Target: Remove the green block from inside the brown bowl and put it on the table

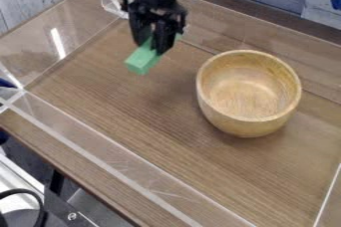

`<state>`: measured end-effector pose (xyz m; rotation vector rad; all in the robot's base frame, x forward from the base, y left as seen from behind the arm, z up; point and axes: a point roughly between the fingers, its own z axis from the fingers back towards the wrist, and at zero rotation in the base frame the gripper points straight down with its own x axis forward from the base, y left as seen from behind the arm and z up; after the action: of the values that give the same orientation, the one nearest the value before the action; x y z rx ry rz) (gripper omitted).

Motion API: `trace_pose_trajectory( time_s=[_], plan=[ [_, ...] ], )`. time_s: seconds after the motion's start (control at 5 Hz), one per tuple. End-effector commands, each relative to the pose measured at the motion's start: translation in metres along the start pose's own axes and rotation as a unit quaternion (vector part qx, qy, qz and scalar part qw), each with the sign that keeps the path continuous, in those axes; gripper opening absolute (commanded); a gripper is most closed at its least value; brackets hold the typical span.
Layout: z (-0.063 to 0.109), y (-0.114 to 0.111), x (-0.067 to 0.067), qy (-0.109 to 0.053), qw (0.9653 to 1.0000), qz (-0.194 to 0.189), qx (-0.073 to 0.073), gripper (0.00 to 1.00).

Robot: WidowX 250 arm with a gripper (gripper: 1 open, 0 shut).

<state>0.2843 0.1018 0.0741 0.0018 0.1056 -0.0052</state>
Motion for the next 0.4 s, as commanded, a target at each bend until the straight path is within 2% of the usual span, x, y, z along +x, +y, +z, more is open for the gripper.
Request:
trace_pose_trajectory(
  time_s=[0.0, 0.2],
  plan=[
    [-0.008, 0.017, 0.002, -0.006, 0.9998, 0.01, 0.016, 0.0],
    [-0.031, 0.023, -0.002, 0.012, 0.9997, 0.011, 0.019, 0.0]
  ],
)
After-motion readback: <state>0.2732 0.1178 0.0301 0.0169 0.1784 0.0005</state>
